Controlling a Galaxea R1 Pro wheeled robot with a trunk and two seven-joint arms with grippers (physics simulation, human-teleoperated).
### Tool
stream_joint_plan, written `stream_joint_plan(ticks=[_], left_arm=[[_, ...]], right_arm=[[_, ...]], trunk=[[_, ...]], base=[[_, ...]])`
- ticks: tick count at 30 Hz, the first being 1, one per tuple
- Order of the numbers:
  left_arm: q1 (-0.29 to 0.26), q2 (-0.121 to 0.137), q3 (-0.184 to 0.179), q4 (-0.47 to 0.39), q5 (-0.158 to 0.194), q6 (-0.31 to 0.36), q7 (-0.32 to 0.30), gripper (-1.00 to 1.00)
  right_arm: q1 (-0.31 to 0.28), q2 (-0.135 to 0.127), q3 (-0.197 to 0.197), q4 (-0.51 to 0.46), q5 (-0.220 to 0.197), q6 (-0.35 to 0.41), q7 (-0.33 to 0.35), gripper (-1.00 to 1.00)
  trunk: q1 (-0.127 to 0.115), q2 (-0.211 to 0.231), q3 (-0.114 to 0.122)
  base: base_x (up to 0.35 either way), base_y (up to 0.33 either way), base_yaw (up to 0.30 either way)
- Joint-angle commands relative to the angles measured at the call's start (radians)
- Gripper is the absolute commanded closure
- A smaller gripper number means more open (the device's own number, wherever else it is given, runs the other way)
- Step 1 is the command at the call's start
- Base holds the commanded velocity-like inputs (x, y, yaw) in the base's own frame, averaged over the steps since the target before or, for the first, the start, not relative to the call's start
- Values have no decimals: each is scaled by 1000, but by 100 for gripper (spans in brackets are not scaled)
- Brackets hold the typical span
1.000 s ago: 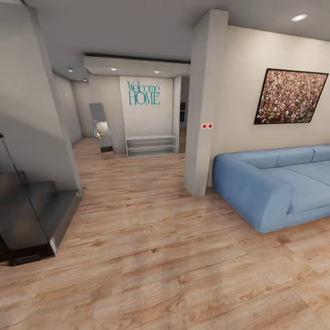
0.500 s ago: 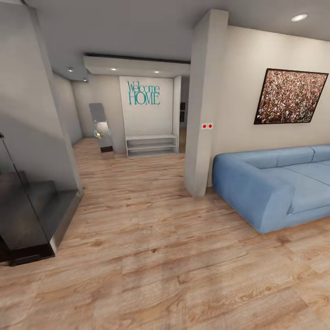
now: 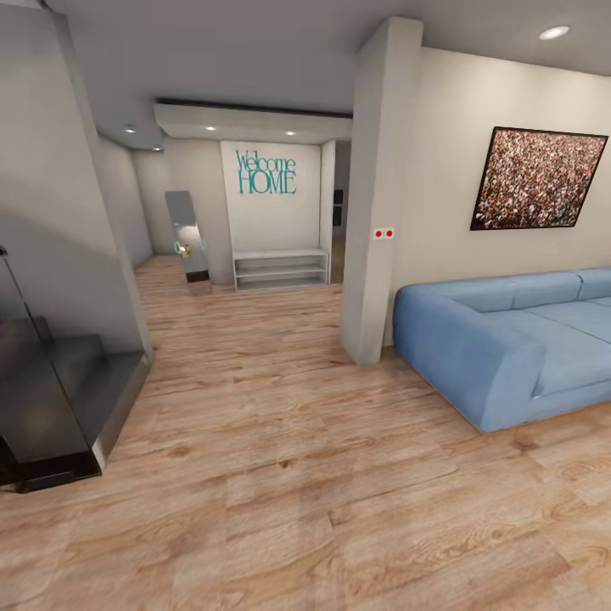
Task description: In the kitchen, take the Vidalia onion out of the sink, dice it on the chopping board with the paring knife, put the diced onion into the bowl on the countertop, then place both the paring knife and the chopping board into the sink.
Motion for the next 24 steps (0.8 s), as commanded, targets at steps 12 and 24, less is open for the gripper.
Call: stream_joint_plan(ticks=[12, 24], left_arm=[[0, 1, 14, 48, 2, -100, 9, -100], [0, 50, 16, -73, 3, -97, 60, -100]], right_arm=[[-1, 1, 1, 5, 0, -15, 0, -100], [-1, 0, 0, 5, 0, -15, 0, -100]], trunk=[[0, 0, -1], [0, 0, -1]], base=[[0, 0, -182], [0, 0, -241]])
